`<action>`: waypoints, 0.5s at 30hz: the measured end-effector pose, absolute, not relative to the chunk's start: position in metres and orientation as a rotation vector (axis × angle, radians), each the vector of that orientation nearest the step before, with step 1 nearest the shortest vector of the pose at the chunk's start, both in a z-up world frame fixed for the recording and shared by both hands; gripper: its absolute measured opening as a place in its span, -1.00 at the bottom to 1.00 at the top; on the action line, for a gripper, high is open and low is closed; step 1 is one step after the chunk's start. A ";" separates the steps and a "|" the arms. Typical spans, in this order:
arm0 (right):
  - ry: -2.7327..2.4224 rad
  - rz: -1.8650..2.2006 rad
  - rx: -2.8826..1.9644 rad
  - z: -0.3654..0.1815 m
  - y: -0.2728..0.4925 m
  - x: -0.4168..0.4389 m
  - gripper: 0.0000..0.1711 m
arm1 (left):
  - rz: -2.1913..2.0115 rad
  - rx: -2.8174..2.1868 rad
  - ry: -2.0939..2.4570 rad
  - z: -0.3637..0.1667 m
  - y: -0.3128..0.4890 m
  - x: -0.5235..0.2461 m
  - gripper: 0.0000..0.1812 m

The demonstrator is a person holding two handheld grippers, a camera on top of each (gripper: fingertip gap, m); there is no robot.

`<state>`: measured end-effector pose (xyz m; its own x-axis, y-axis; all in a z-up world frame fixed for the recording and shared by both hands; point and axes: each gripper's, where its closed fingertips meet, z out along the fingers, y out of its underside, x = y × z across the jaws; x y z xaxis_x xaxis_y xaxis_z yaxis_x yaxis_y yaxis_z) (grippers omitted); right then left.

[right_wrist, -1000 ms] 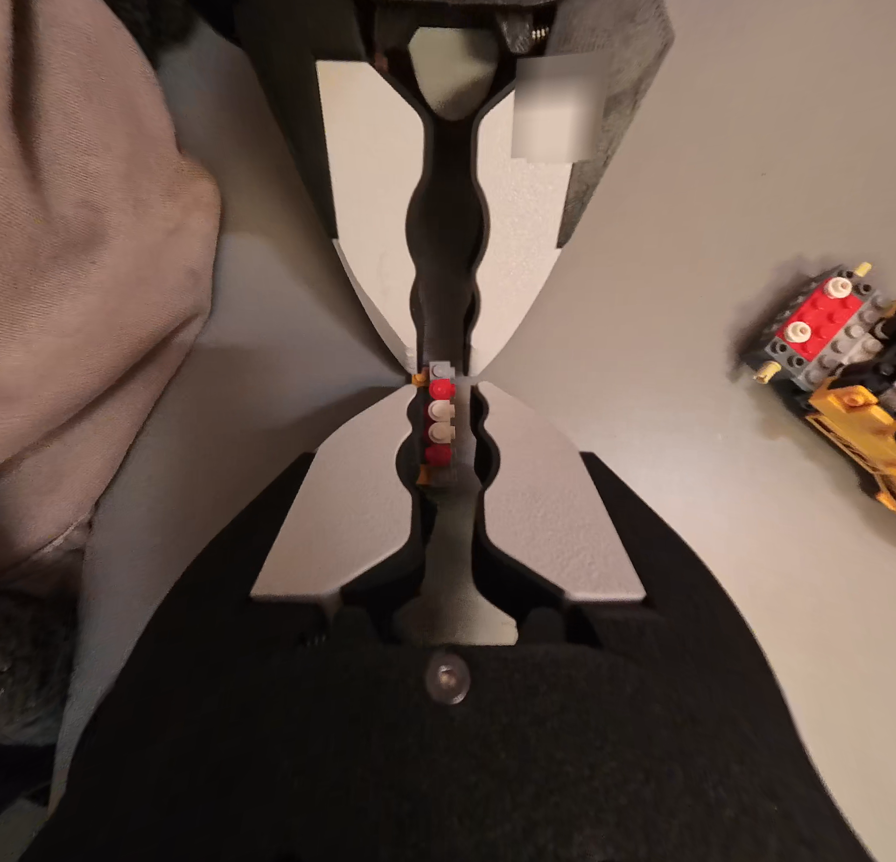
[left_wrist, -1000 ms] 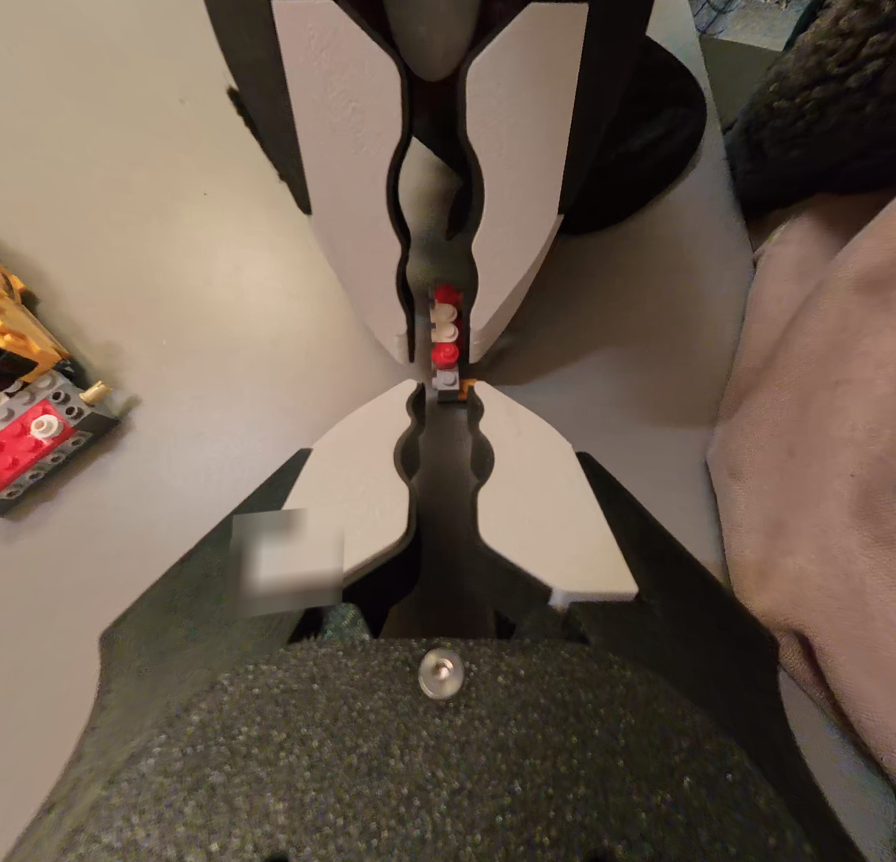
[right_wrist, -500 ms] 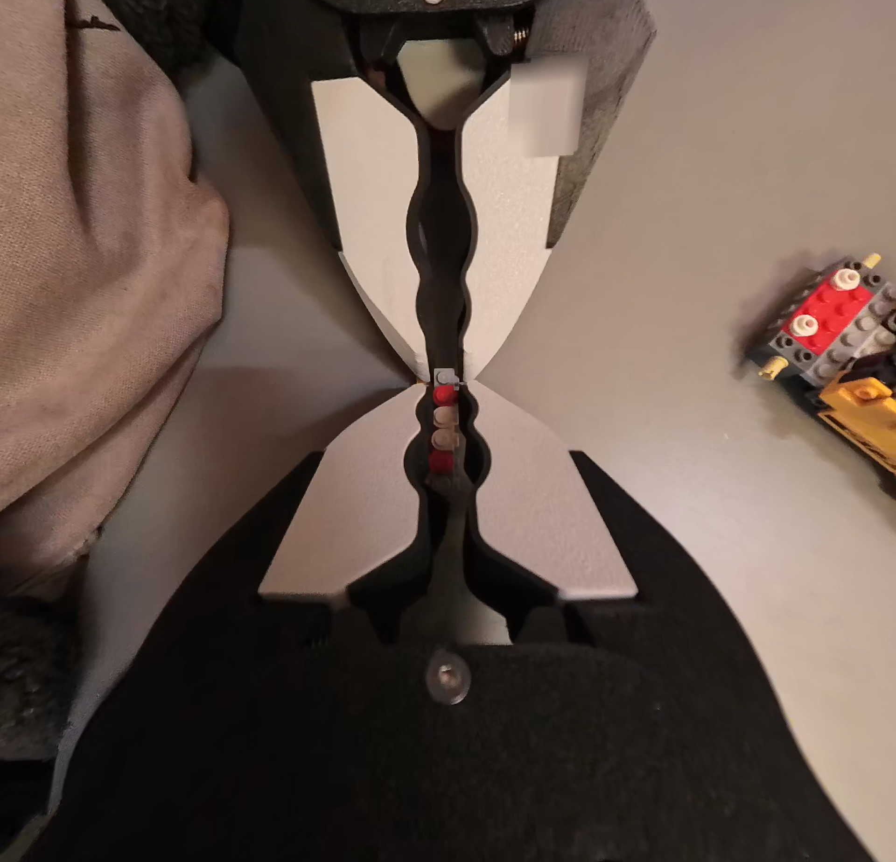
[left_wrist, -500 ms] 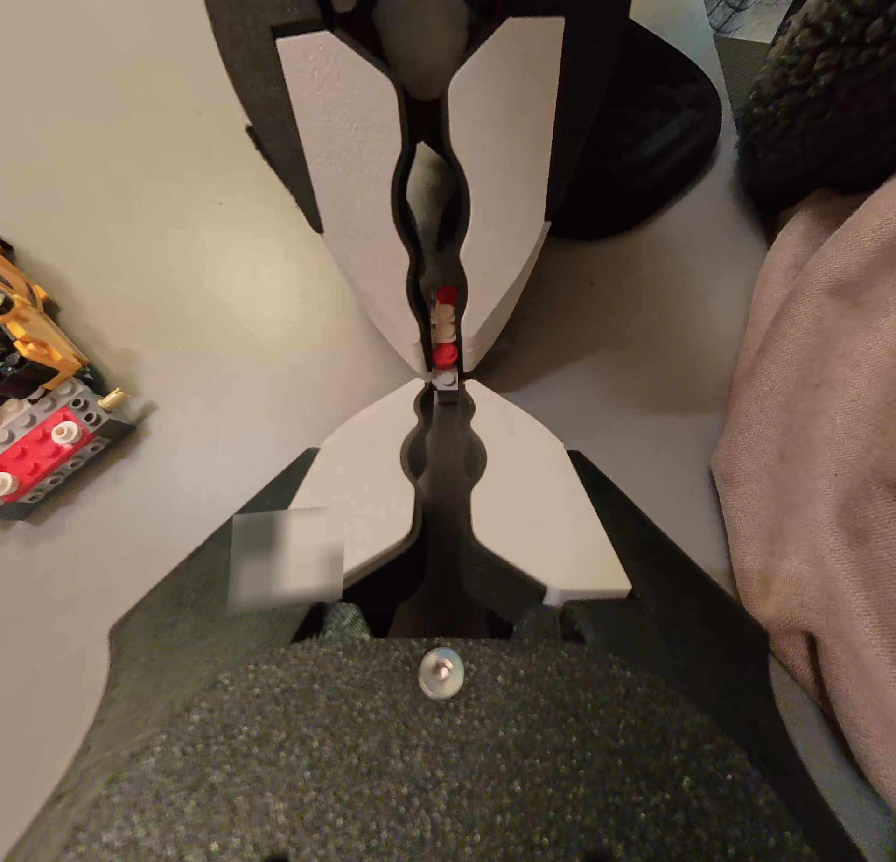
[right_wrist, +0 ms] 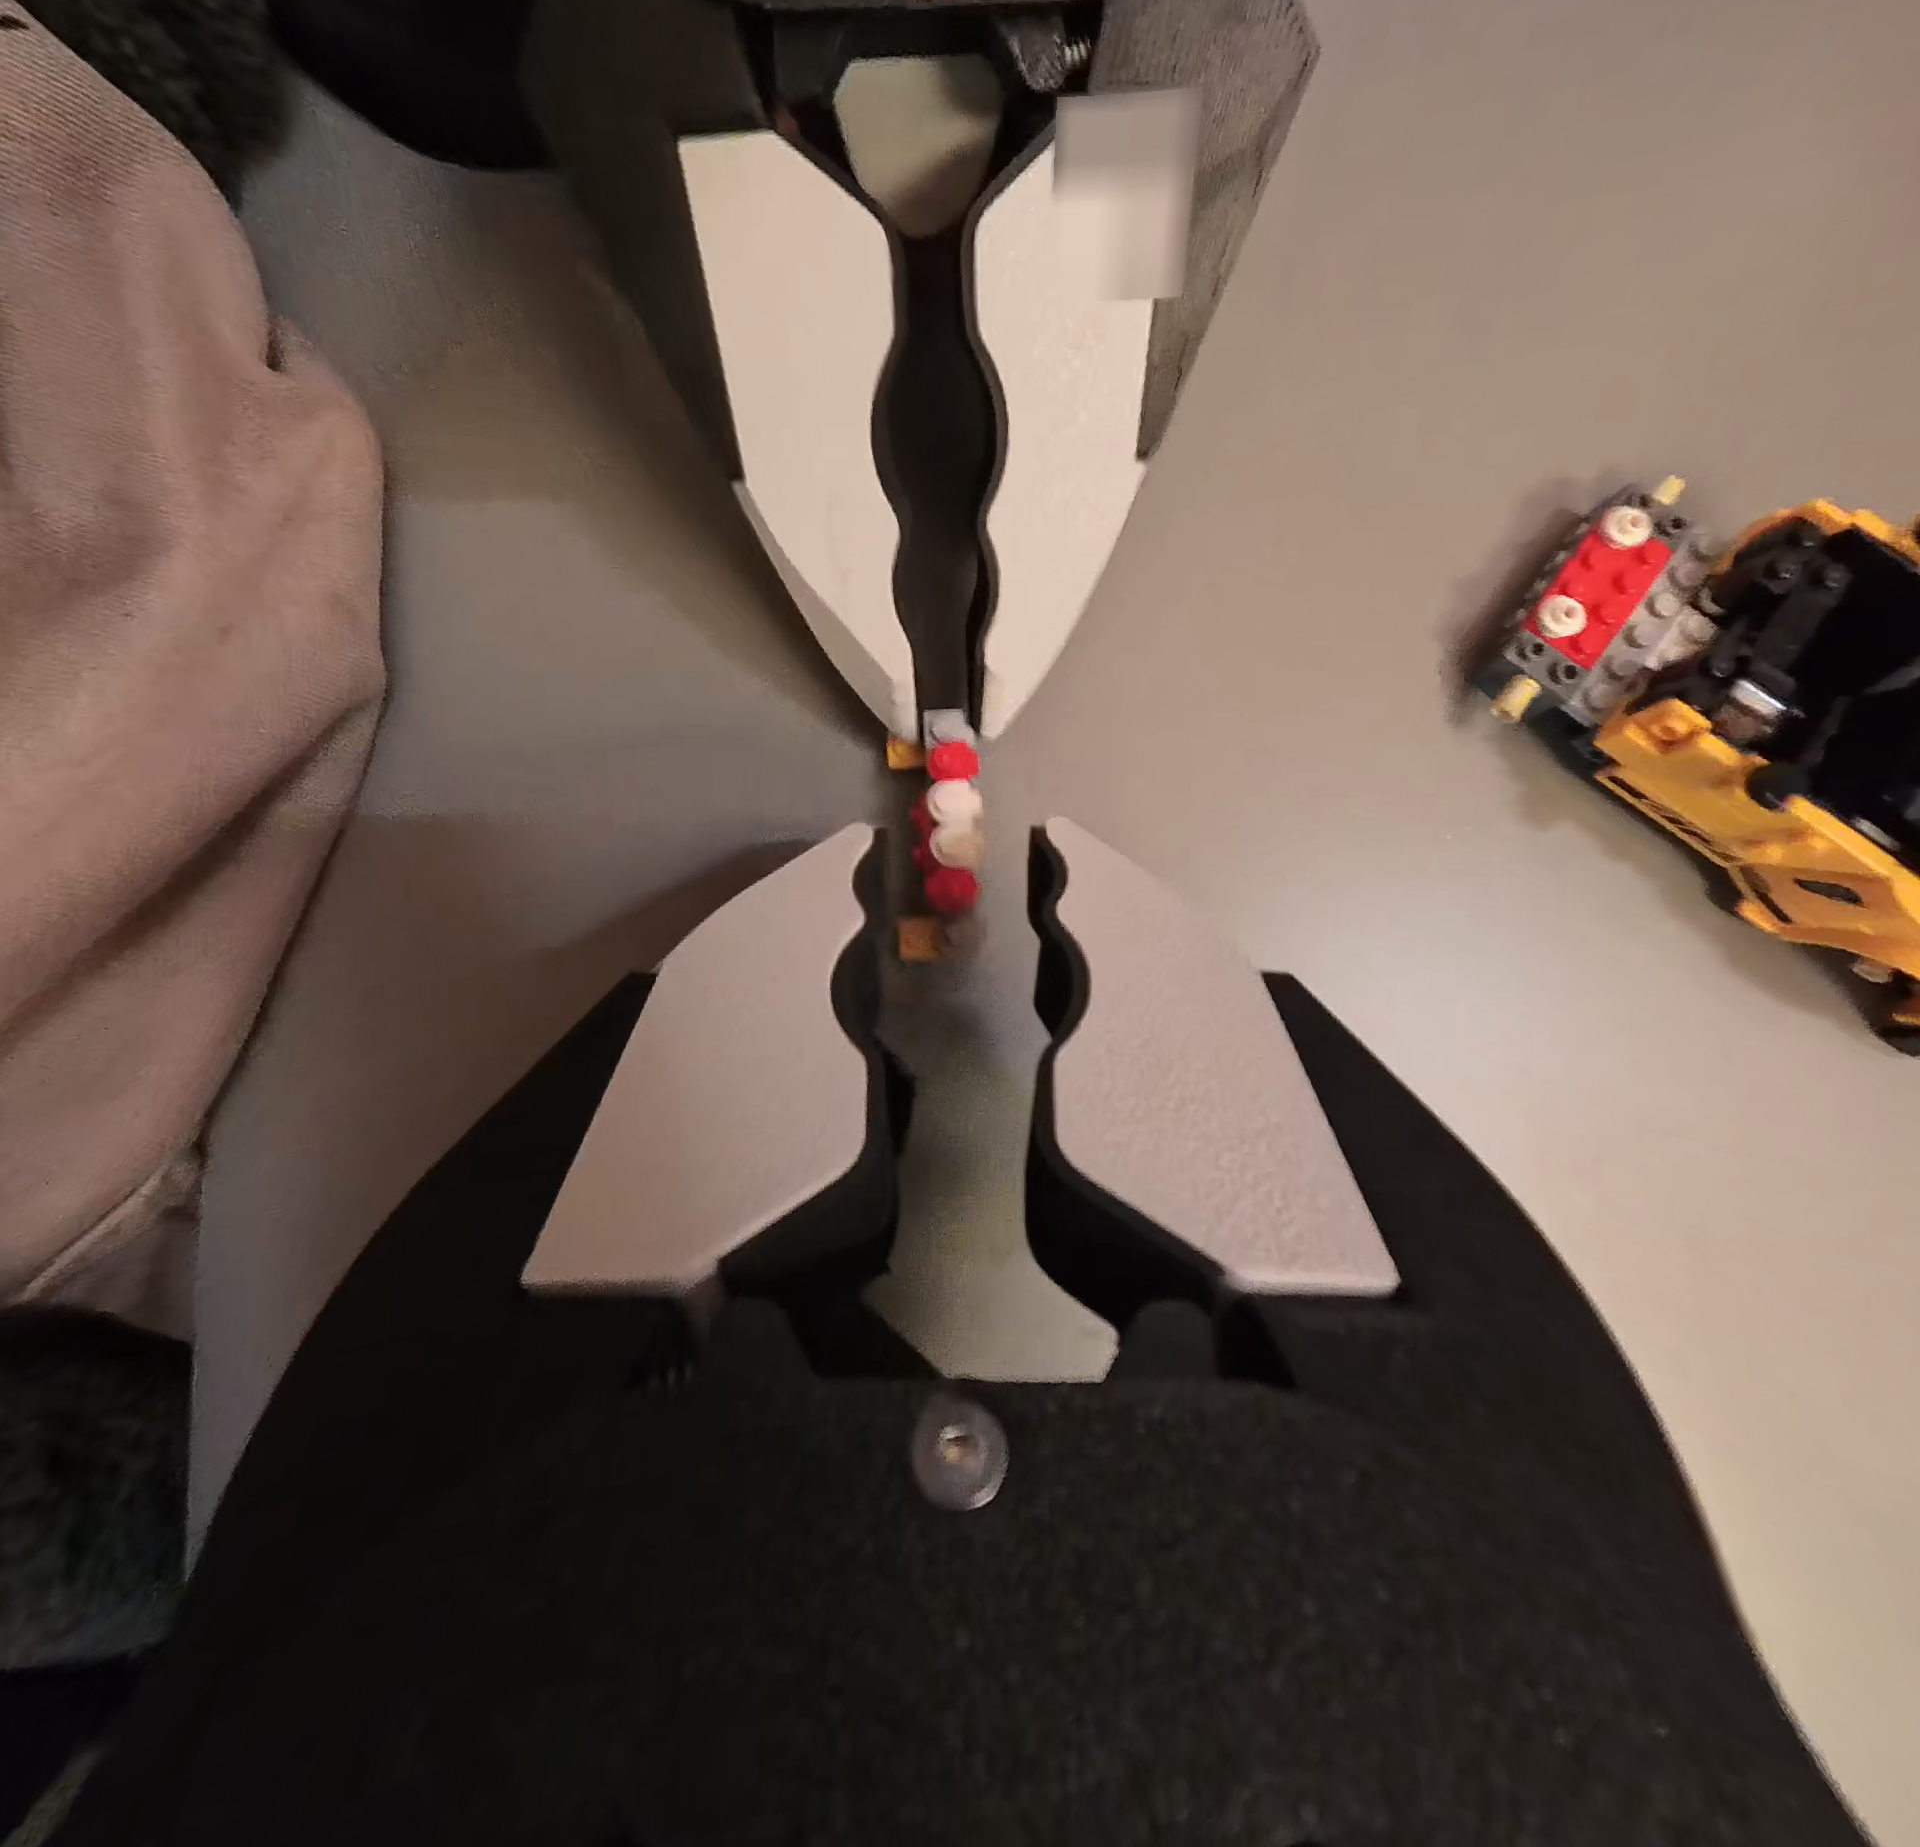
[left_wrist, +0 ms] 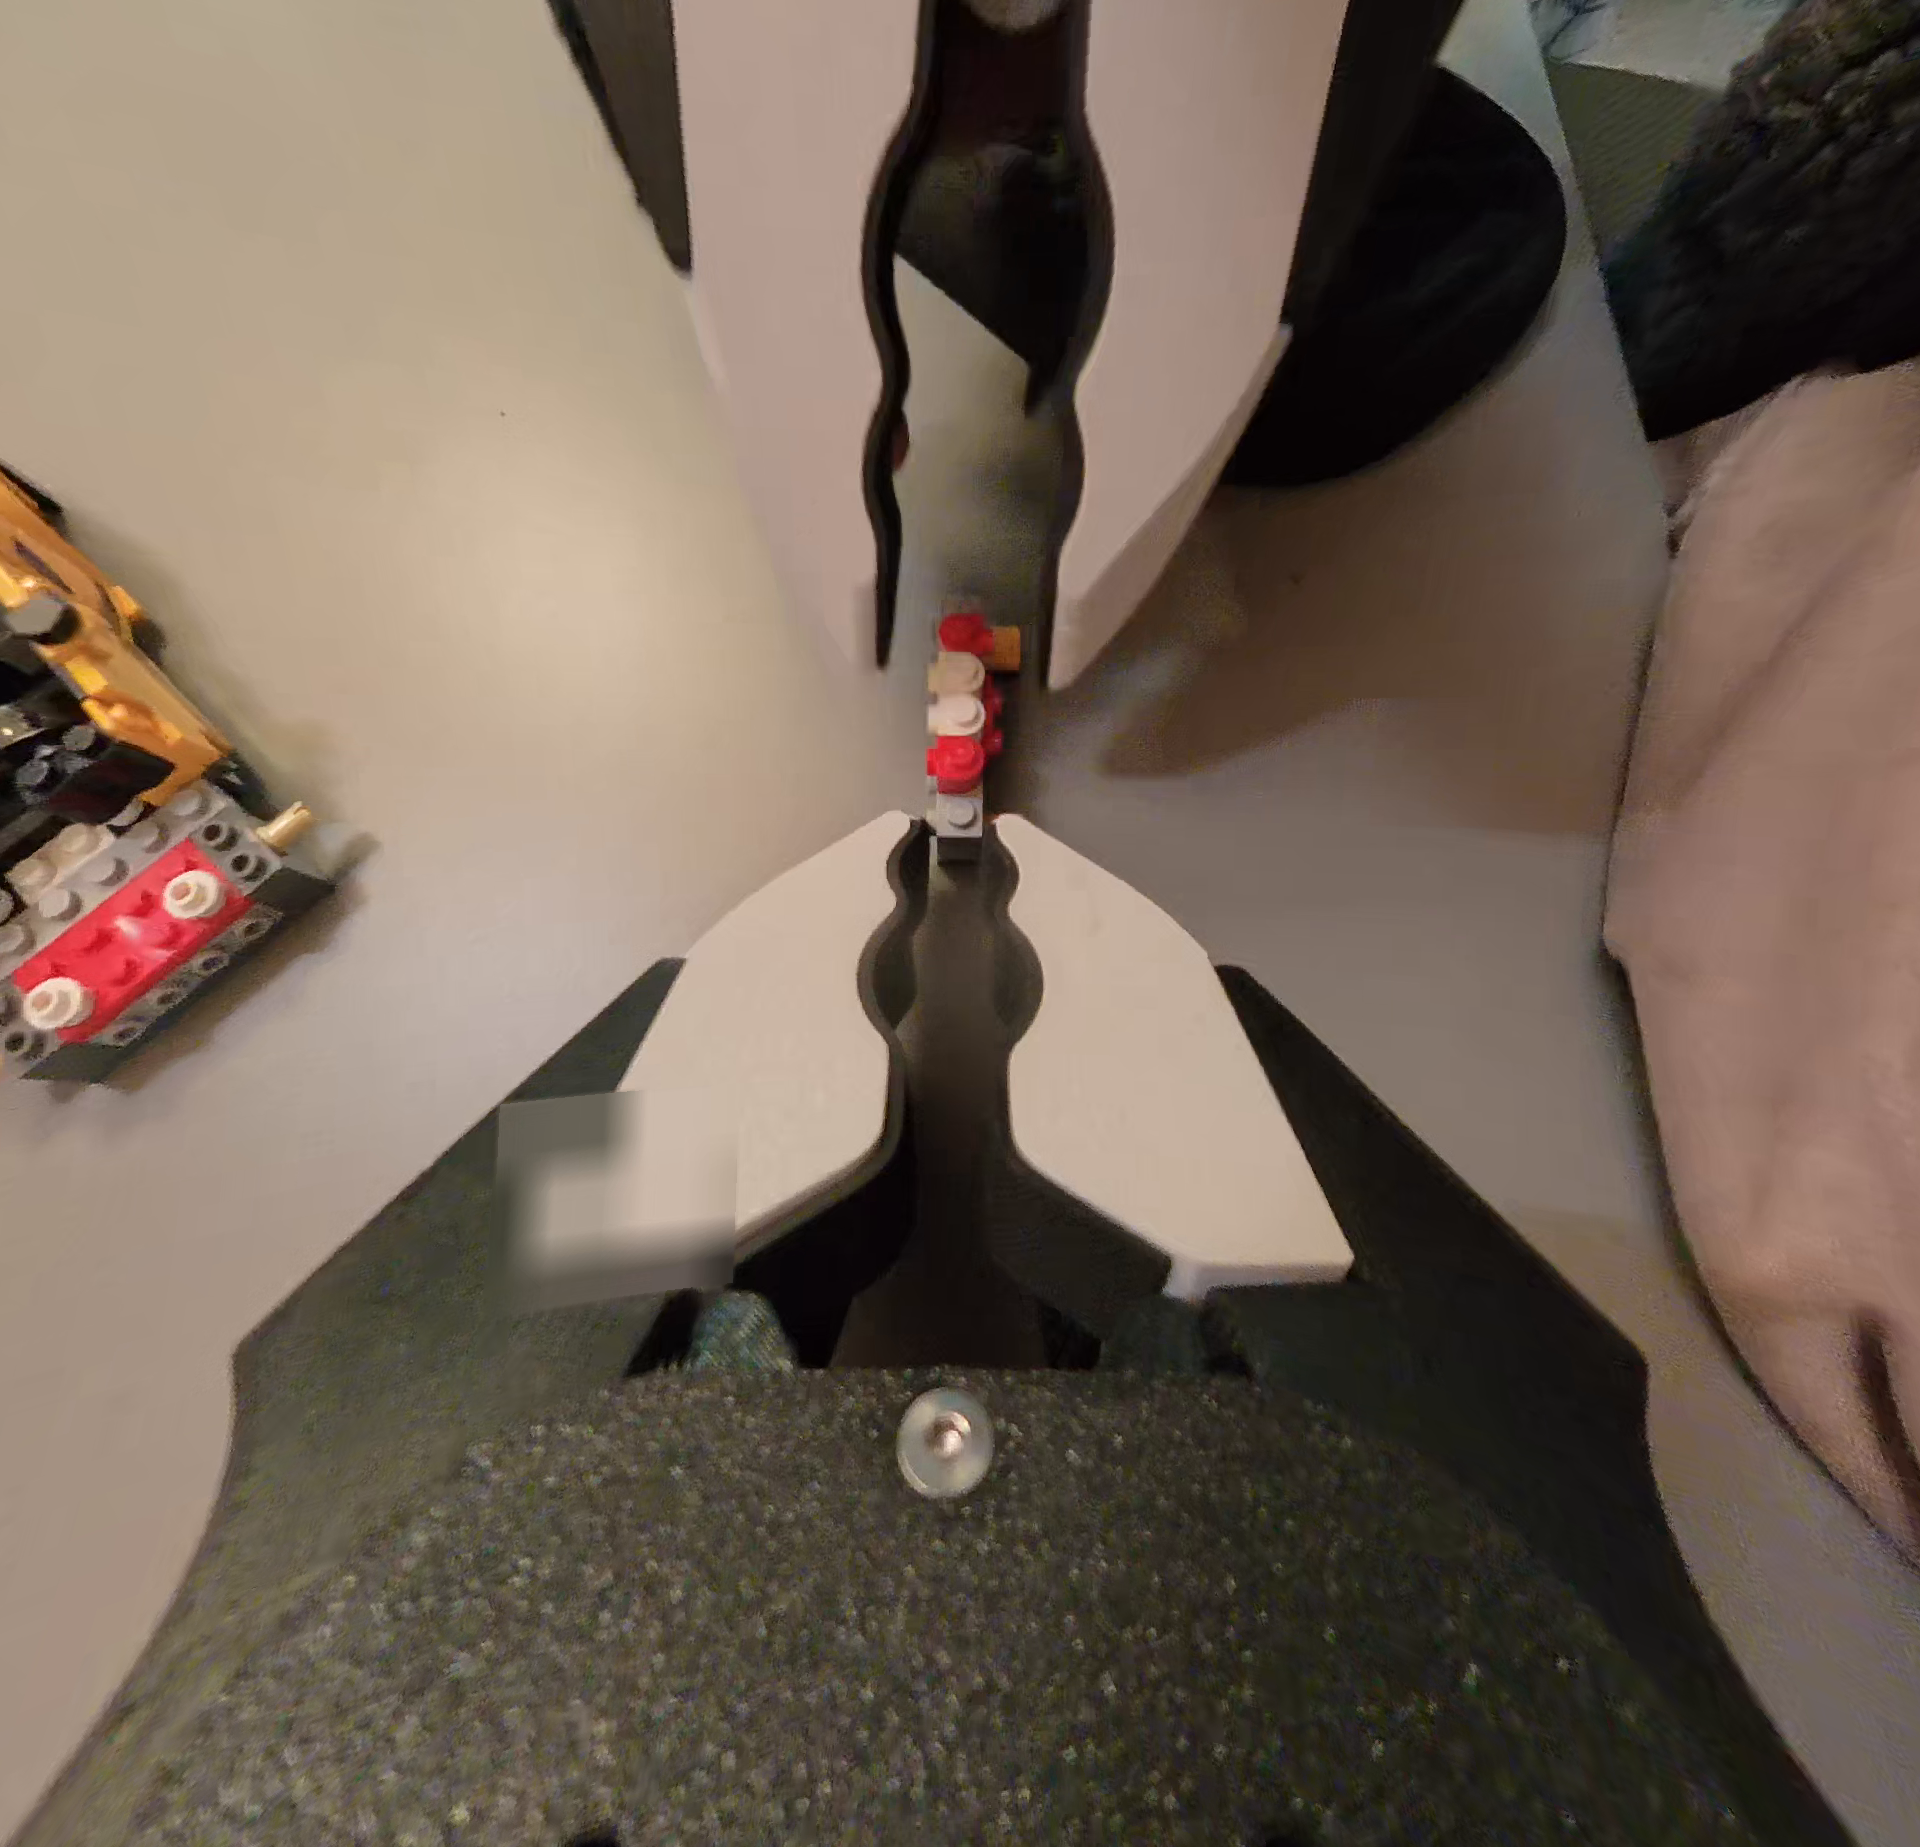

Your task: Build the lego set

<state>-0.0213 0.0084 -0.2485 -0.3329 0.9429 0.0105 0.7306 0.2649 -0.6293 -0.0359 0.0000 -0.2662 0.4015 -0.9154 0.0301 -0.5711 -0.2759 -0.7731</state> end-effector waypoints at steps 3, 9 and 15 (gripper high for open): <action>-2.147 0.680 -1.543 -0.253 0.018 -0.012 -0.71 | -0.613 -1.938 1.299 -0.266 0.003 -0.043 -0.90; -2.109 0.645 -1.577 -0.259 0.023 -0.024 -0.70 | -0.435 -1.859 1.327 -0.265 0.018 -0.058 -0.89; -2.000 0.584 -1.636 -0.259 0.041 -0.042 -0.86 | -0.367 -1.853 1.274 -0.263 0.029 -0.072 -0.87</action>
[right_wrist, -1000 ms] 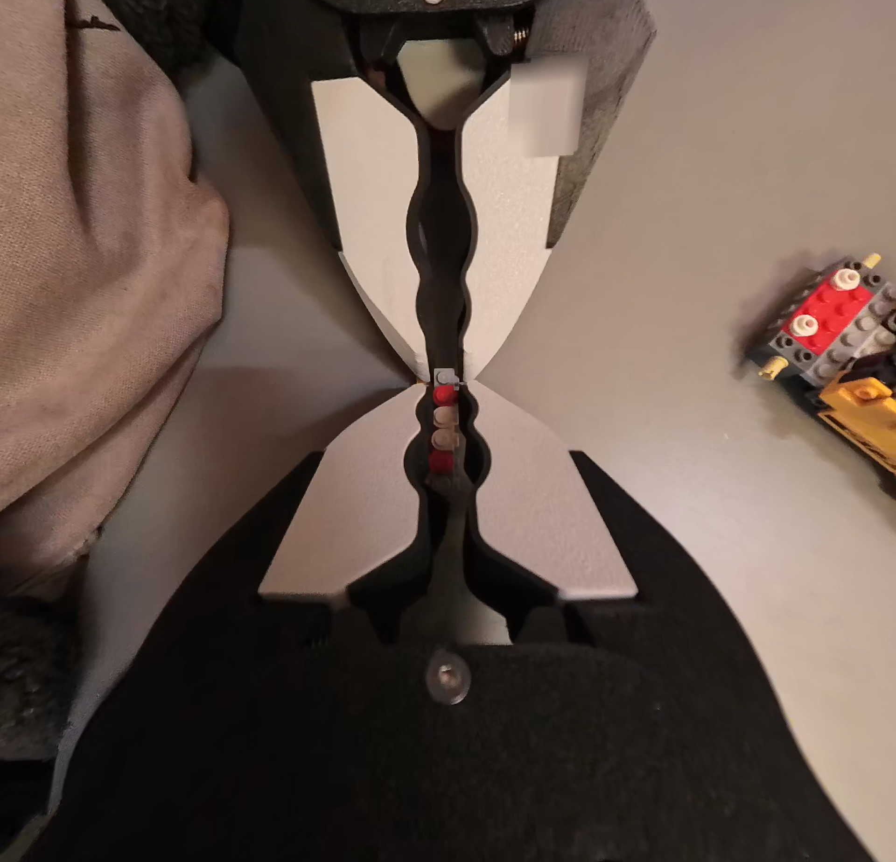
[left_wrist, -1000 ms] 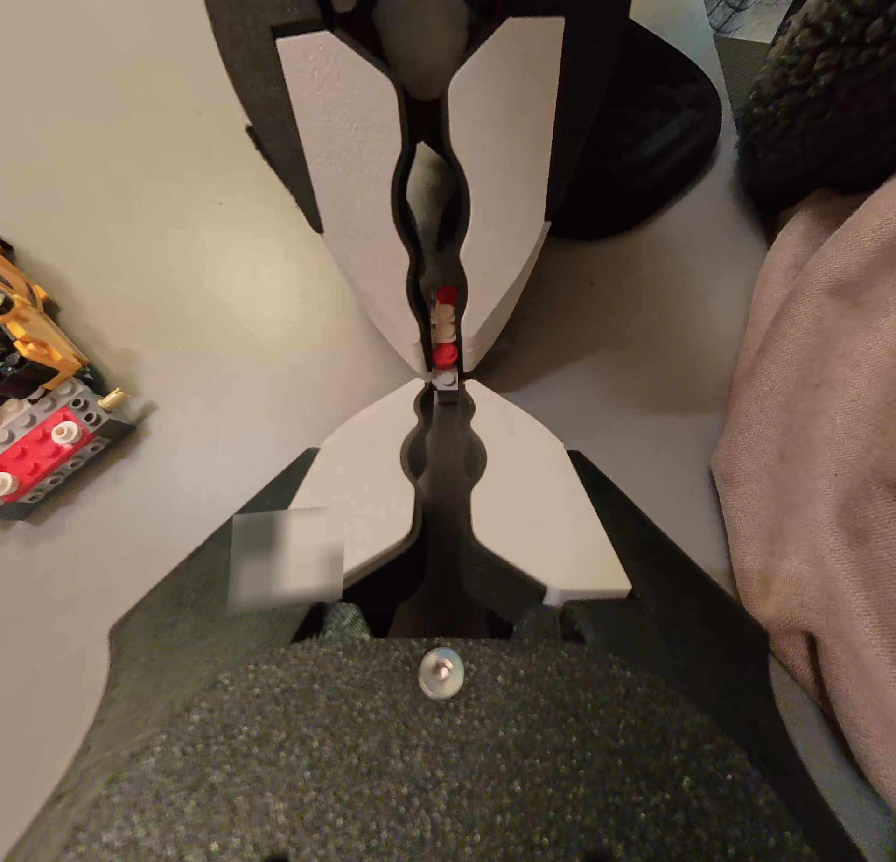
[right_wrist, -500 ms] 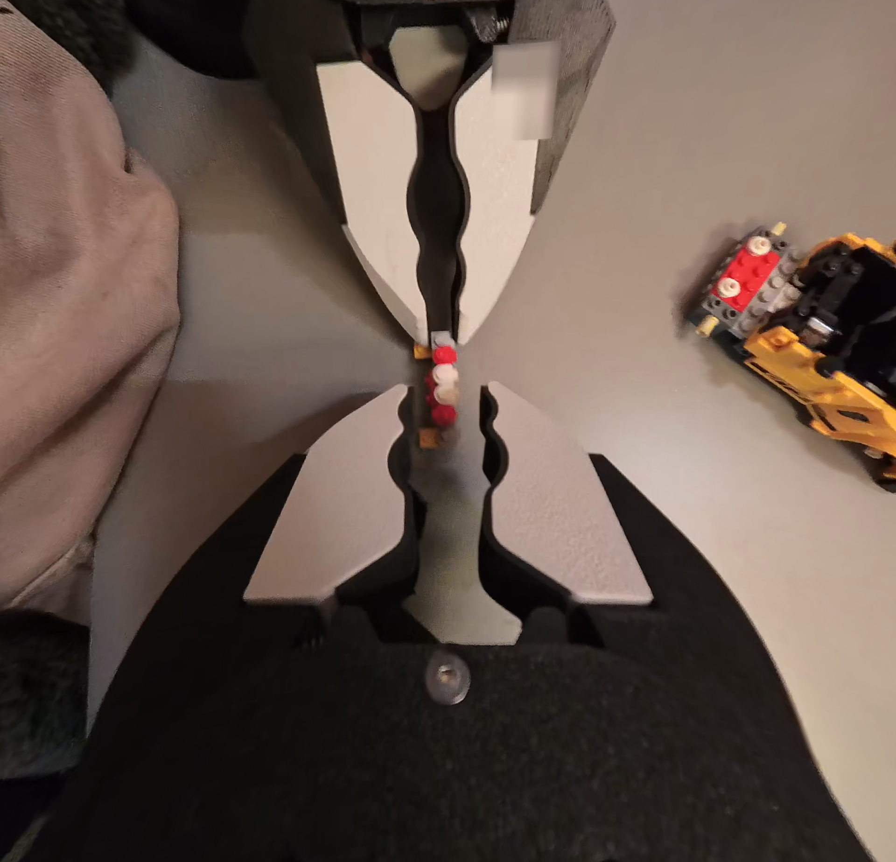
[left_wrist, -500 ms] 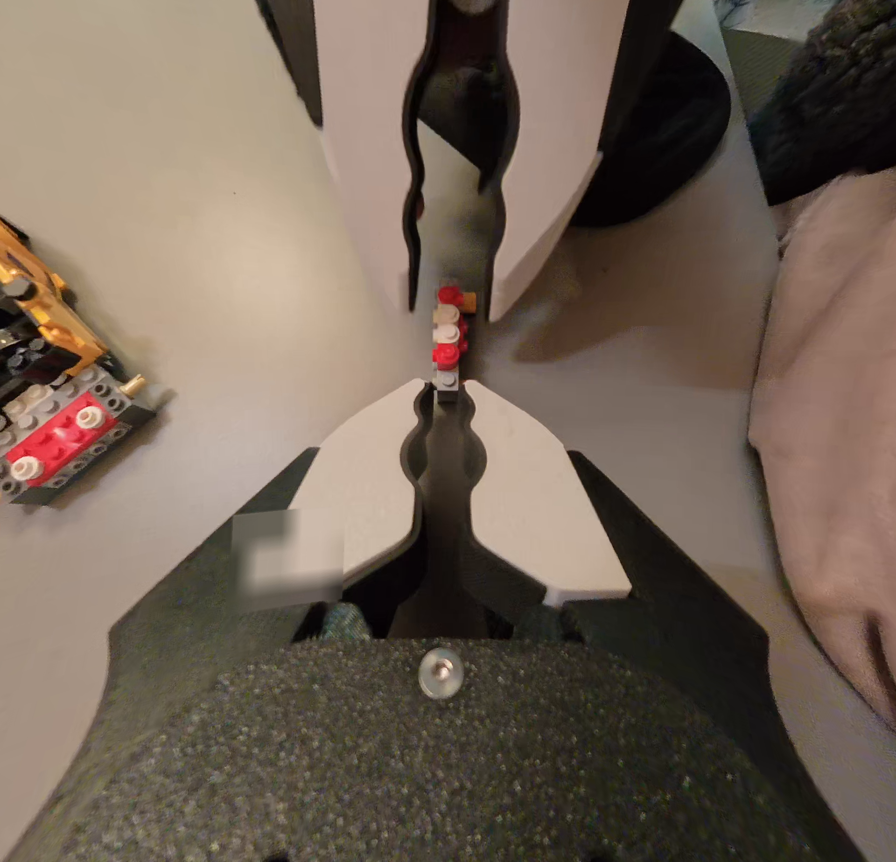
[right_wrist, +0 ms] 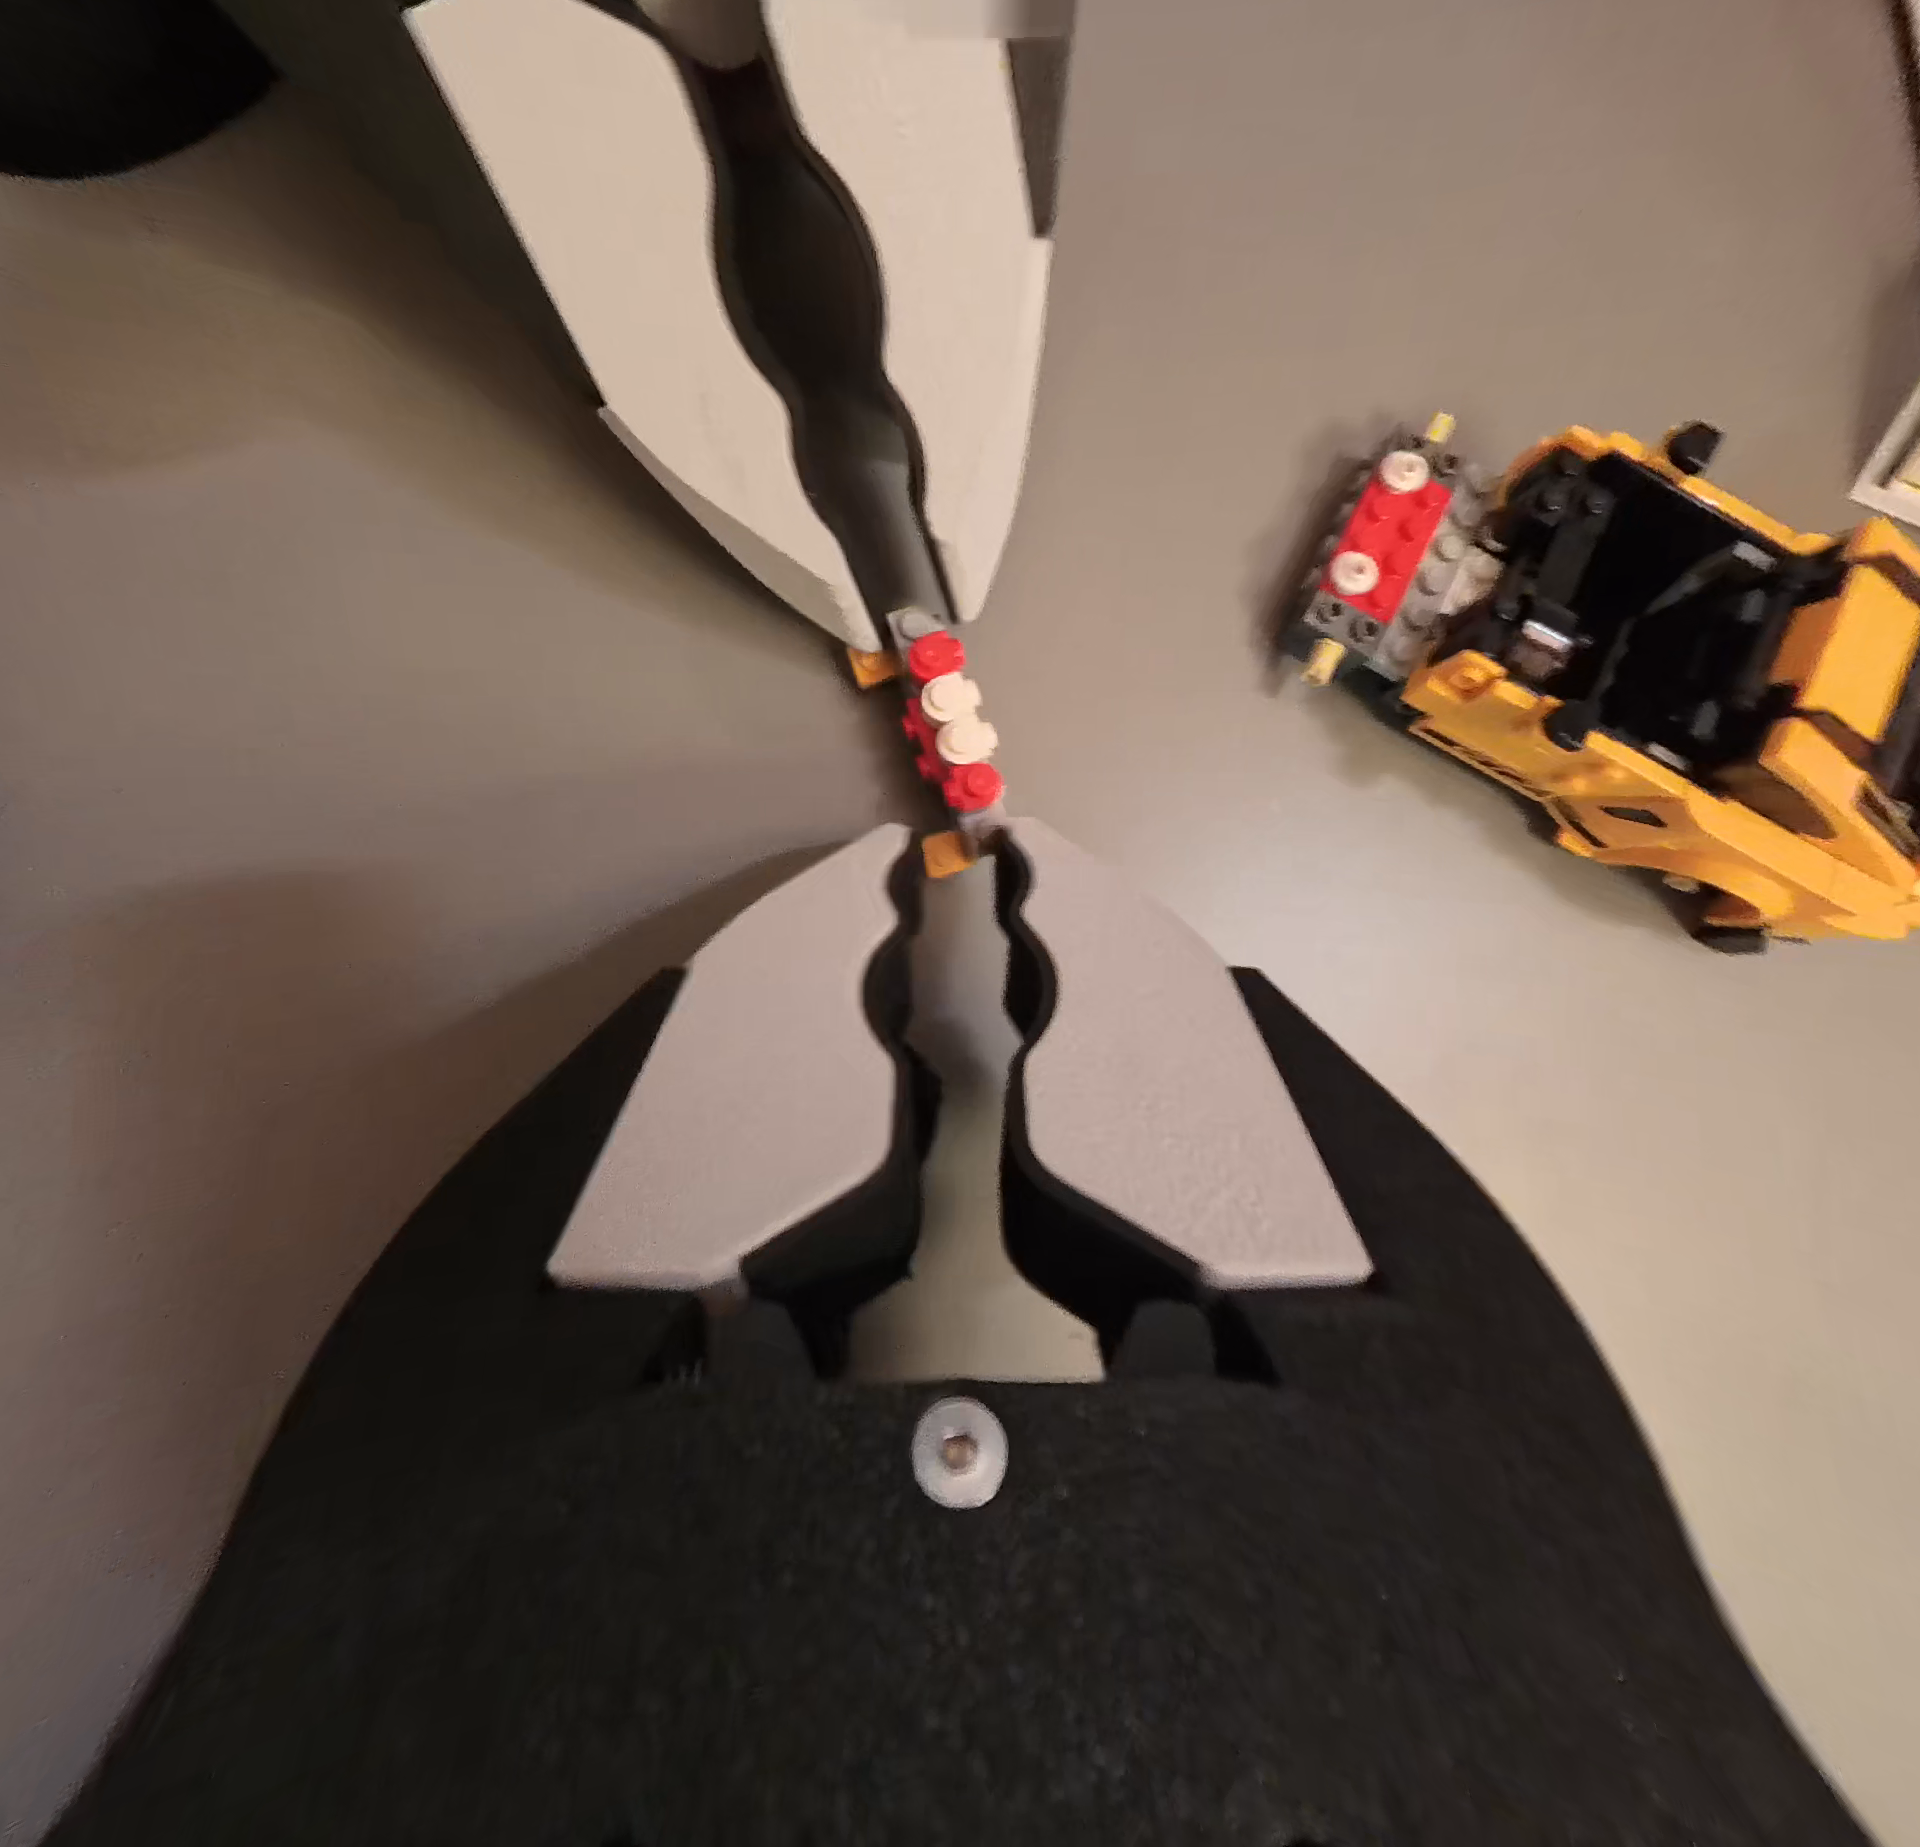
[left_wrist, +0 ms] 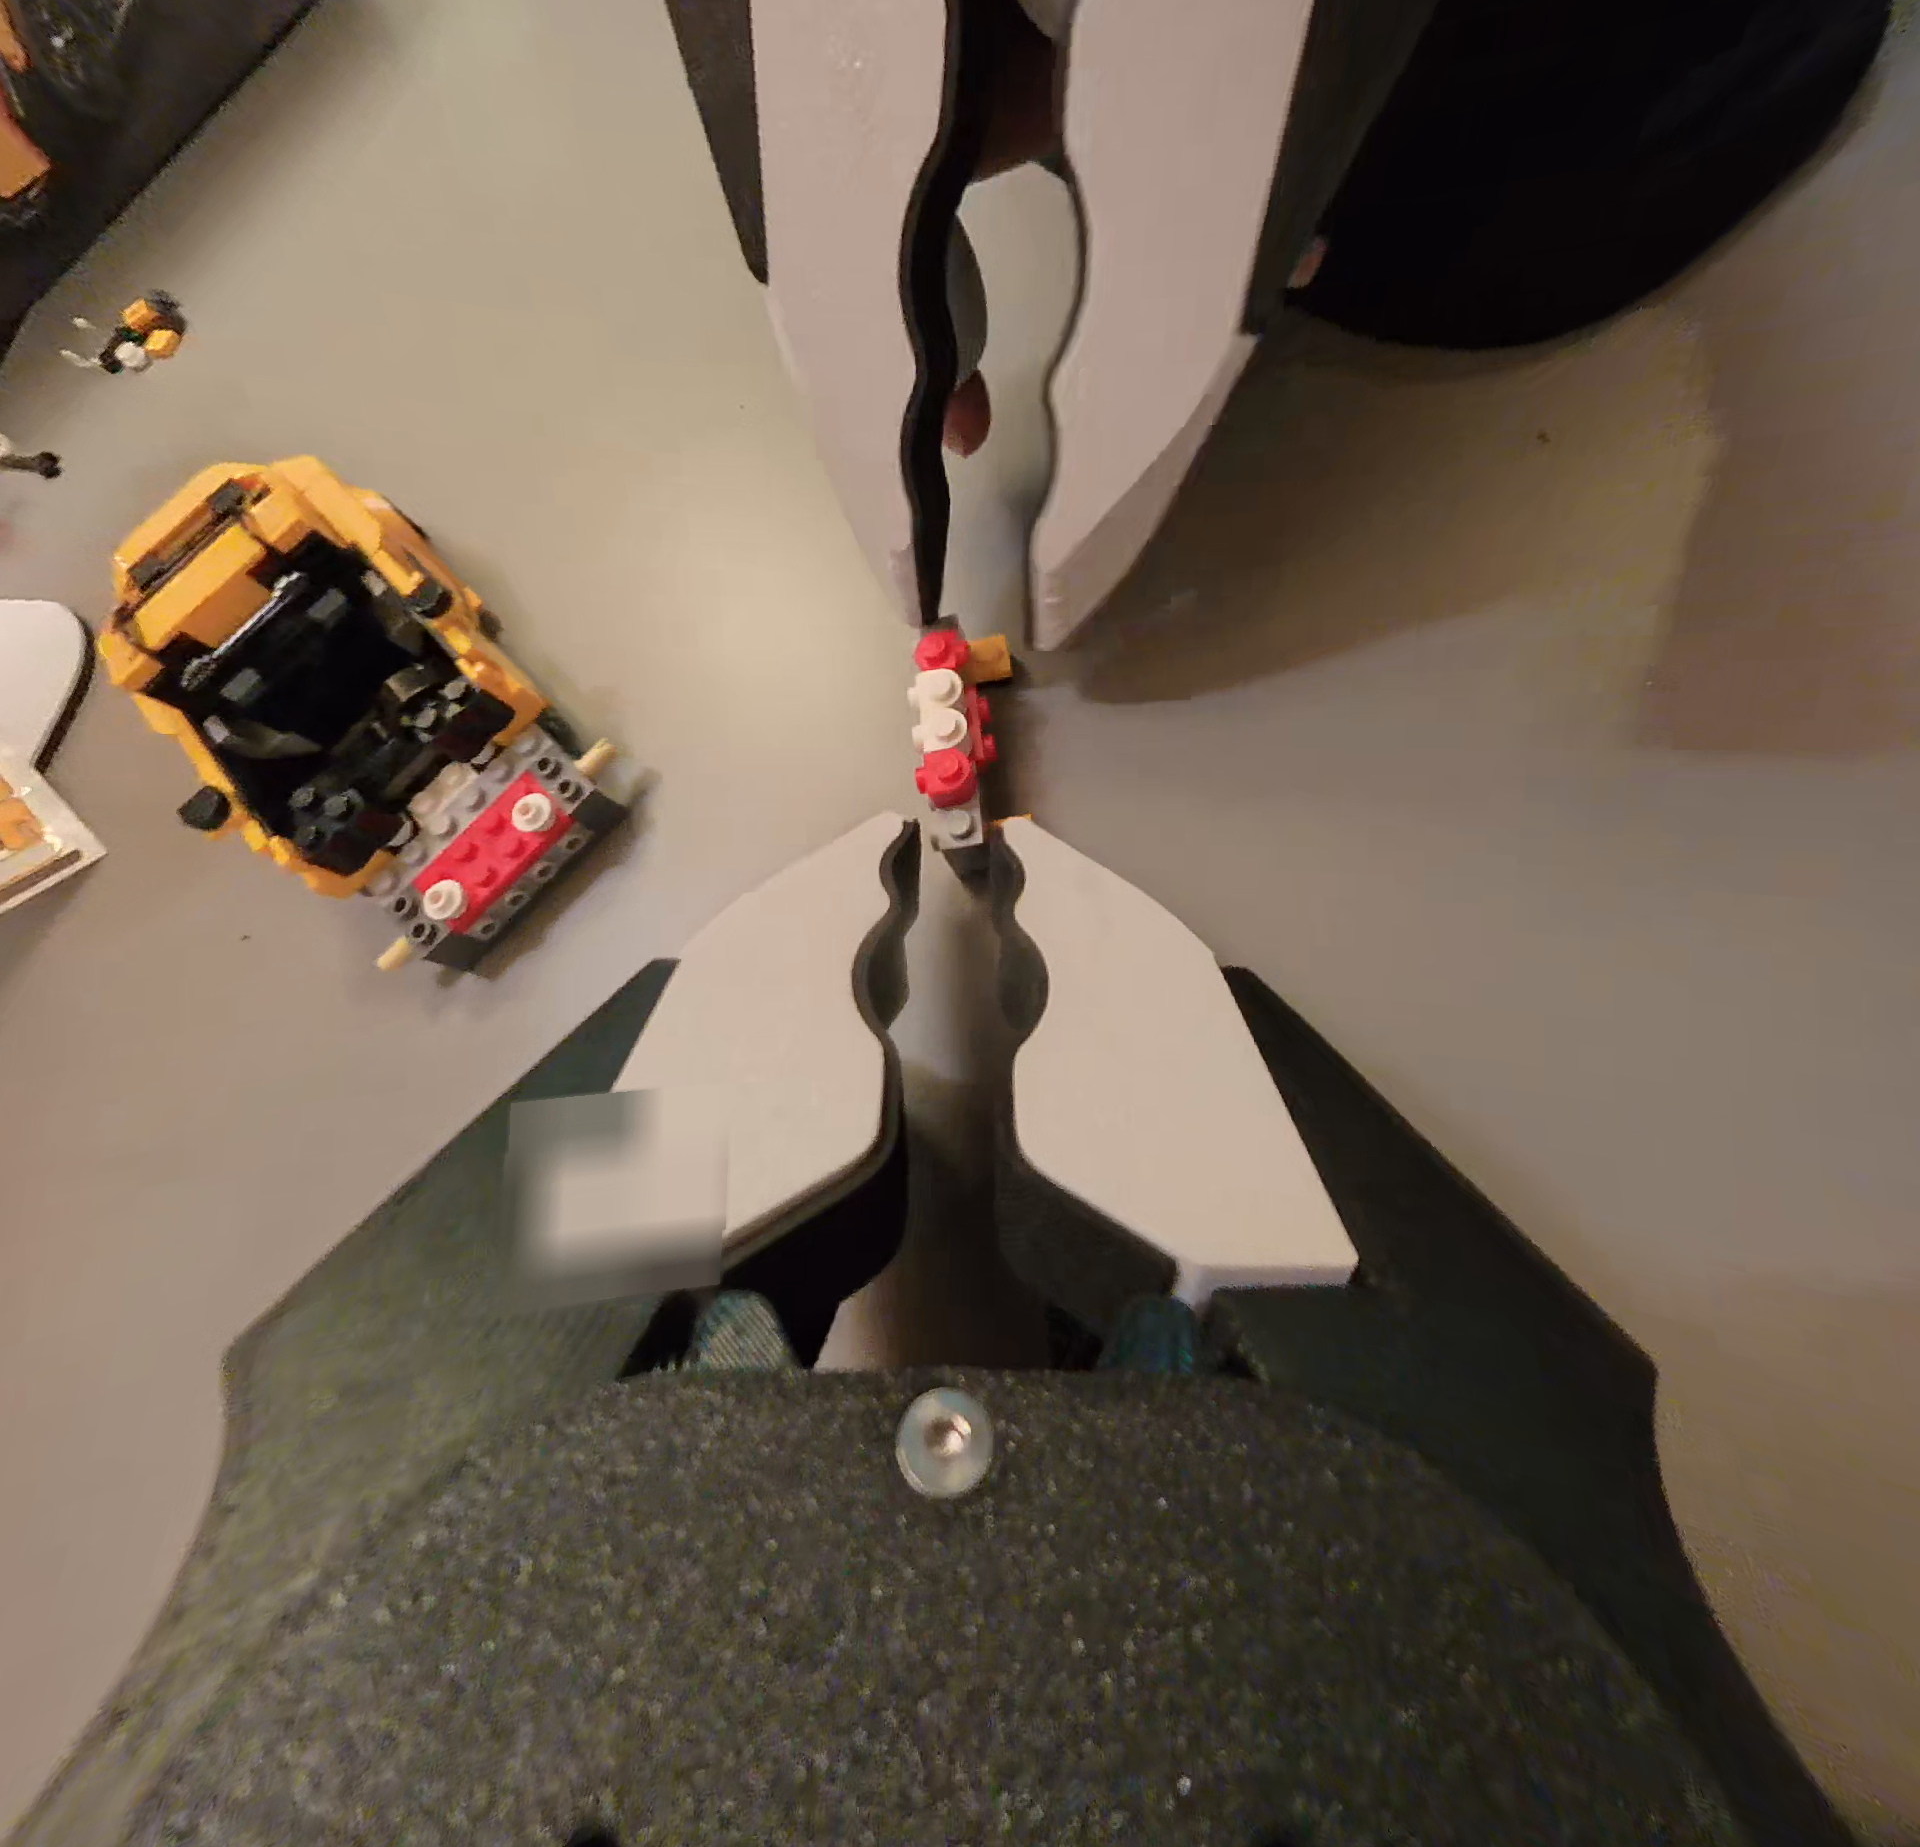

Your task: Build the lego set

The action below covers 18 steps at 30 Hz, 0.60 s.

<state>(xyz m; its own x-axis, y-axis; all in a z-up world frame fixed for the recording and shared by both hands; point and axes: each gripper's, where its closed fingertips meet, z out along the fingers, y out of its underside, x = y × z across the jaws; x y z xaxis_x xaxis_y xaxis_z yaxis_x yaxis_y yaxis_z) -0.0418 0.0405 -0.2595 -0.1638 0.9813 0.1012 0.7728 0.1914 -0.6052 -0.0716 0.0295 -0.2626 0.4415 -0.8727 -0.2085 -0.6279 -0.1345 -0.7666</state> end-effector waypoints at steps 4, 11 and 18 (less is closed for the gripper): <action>-1.891 0.605 -1.761 -0.257 0.041 -0.044 -1.00 | -0.308 -1.878 1.212 -0.261 0.039 -0.083 -0.89; -1.851 0.623 -1.722 -0.247 0.028 -0.047 -0.92 | -0.212 -1.933 1.067 -0.256 0.057 -0.104 -0.91; -1.927 0.702 -1.564 -0.243 0.049 -0.053 -0.46 | -0.567 -1.859 1.093 -0.241 0.033 -0.083 -0.78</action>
